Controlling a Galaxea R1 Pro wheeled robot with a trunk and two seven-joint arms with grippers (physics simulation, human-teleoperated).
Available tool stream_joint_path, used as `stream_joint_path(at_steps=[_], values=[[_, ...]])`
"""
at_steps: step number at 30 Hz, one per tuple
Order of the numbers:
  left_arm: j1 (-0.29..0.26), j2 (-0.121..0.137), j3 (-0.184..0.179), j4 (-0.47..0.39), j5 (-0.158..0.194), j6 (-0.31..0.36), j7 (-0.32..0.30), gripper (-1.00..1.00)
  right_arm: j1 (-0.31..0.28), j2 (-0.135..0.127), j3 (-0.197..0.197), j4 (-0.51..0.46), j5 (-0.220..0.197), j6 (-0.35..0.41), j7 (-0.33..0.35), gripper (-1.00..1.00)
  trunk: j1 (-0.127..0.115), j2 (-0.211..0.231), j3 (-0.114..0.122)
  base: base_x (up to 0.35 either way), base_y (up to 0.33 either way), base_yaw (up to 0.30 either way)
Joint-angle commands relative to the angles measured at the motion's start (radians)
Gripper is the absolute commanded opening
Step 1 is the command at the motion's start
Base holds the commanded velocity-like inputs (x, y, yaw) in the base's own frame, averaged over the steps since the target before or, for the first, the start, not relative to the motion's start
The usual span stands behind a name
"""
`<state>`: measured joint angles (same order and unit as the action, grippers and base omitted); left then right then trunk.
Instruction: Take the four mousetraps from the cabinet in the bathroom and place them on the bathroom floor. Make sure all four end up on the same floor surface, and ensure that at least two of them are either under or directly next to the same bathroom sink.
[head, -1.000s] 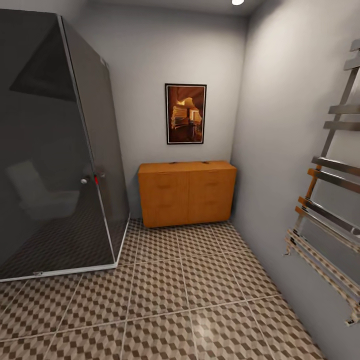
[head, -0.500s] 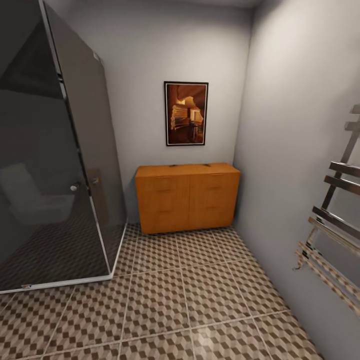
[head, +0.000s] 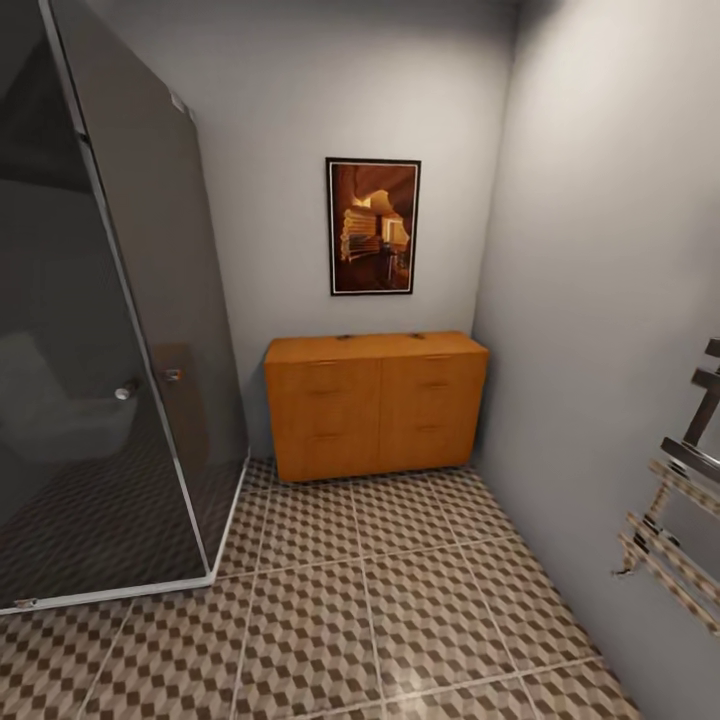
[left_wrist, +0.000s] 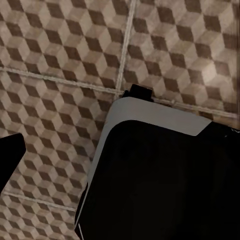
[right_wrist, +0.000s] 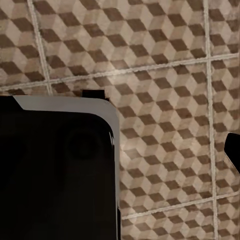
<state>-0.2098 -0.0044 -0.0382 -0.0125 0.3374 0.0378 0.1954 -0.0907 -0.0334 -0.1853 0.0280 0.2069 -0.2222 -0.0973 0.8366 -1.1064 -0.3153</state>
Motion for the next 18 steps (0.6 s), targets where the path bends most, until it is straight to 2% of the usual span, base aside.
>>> stream_joint_path(at_steps=[1, 18], values=[[0.0, -0.001, -0.004, -0.001, 0.005, 0.004, 0.004, 1.0, -0.001, 0.0, -0.008, 0.003, 0.011, -0.005, -0.004, 1.0, 0.001, -0.001, -0.001, 0.325, 0.0, 0.0], [0.0, -0.002, -0.005, -0.001, 0.002, 0.004, 0.004, 1.0, -0.001, 0.002, -0.012, 0.003, 0.007, -0.005, -0.004, 1.0, 0.001, -0.001, -0.001, 0.325, 0.0, 0.0]])
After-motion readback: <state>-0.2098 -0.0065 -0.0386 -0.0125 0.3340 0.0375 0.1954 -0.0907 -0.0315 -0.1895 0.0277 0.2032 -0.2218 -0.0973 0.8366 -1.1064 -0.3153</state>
